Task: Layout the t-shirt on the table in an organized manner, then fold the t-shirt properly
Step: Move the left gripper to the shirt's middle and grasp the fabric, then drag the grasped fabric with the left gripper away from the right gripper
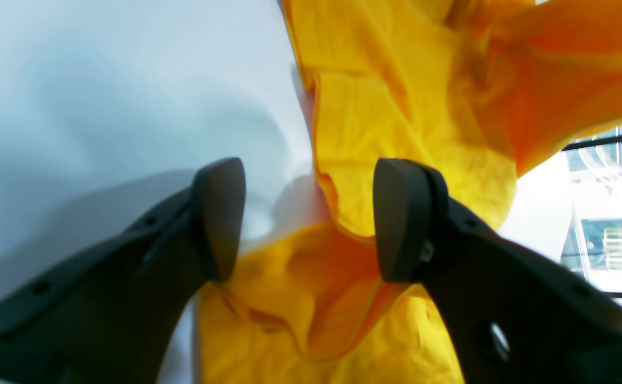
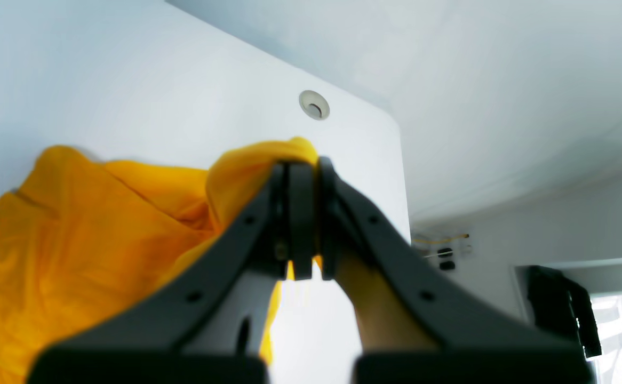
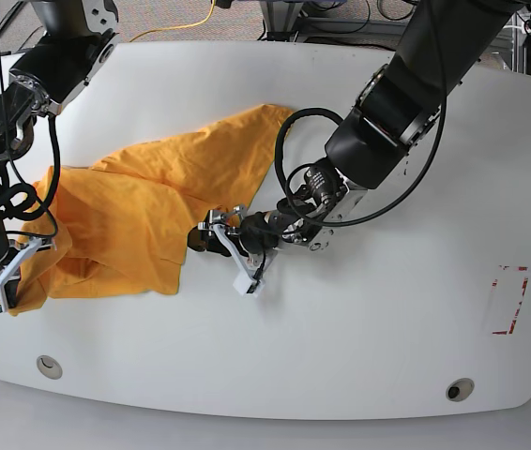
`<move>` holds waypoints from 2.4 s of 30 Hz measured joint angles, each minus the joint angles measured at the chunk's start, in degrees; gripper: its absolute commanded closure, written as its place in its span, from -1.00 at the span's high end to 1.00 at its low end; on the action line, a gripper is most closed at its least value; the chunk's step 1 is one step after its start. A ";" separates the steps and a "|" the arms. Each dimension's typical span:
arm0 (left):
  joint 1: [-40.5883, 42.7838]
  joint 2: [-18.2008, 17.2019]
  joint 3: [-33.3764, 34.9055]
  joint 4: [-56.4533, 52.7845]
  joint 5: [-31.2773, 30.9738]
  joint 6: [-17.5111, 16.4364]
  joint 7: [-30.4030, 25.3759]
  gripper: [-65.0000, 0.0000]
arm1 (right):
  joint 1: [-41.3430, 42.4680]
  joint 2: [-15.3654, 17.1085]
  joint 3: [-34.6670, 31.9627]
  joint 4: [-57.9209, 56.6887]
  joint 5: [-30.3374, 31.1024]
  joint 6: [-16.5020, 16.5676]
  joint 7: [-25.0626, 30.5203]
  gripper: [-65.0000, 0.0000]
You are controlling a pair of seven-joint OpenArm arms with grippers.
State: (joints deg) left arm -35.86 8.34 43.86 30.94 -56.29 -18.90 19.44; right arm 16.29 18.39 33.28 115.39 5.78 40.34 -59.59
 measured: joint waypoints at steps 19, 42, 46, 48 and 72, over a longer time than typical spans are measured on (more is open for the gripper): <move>-0.20 0.02 8.98 -0.04 -7.67 -0.22 0.48 0.08 | -0.09 -1.09 0.02 0.00 -0.02 0.00 -0.02 -1.00; 3.28 -0.20 8.98 3.82 -7.21 0.00 2.19 -1.00 | 0.11 -1.09 -0.26 0.00 0.00 0.00 -0.02 -1.00; 5.03 -0.57 8.70 9.03 -7.23 0.09 2.14 -1.00 | 0.15 -1.09 -0.37 0.00 0.09 0.00 0.00 -1.00; 5.51 -0.46 8.70 11.74 -7.19 0.07 2.40 -1.00 | 0.13 -1.11 -0.37 0.00 0.04 0.00 -0.02 -1.00; 13.16 -28.63 -10.45 44.76 -7.23 2.54 9.57 -1.00 | -0.02 -1.11 -0.55 0.00 0.42 -0.02 -0.04 -1.00</move>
State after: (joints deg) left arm -22.70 -20.29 33.41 75.70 -63.53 -16.36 29.02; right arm 16.27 17.28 32.73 115.39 6.20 40.32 -59.64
